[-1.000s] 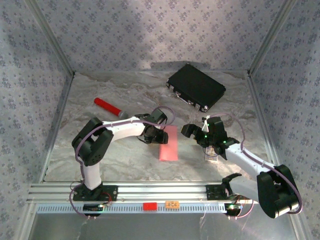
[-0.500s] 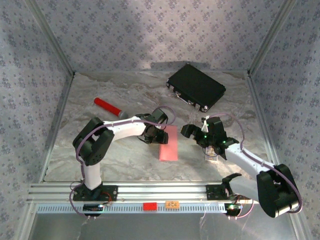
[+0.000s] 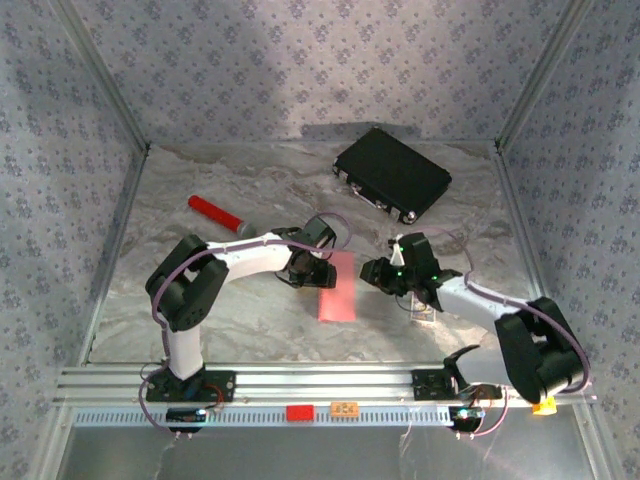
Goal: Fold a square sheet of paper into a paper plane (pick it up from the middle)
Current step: First fold the square sheet of paper in half at the center of the table, then hold the square sheet of paper at the center of the table.
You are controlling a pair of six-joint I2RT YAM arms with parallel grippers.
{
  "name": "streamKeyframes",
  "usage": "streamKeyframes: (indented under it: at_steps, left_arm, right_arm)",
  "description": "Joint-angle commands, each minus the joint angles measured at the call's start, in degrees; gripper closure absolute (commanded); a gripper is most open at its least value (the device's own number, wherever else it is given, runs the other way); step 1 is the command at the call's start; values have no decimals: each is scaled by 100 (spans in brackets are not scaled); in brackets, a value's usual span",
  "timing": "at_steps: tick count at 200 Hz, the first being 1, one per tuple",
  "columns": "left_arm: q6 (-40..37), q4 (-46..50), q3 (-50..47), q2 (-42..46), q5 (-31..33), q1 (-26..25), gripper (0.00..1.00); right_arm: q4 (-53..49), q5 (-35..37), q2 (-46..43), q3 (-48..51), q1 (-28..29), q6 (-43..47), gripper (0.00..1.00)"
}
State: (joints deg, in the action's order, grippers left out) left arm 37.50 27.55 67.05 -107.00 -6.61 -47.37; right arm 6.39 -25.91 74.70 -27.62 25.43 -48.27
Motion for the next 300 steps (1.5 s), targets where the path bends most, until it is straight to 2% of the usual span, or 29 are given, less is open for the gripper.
streamKeyframes:
  at_steps: [1,18,59,82,134,202,300]
  left_arm:
    - [-172,-278,-140,-515,239,-14,42]
    - [-181,-294,-136,-506,239,-21,42]
    - [-239,-291,-93,-541,239,-27,42]
    - [-248,-286,-69,-565,253,-34,42]
    - [-218,-275,-67,-576,255,-37,42]
    - [-15,-427,-104,-549,194,-46,42]
    - [-144,-340,36,-646,204,-50,41]
  right_arm:
    - [120,-134,283,-239,127,20,80]
    - [159,-127,458,-292,186,-18,83]
    - [-165,254,313,-239,97,-59,82]
    - [-112,66,277,-230,63,17,83]
    - [185,-361,713,-419,220,50,95]
    - [-313,213,418,-287,37,-22,91]
    - [-403,253,27,-86,-205,-28,89]
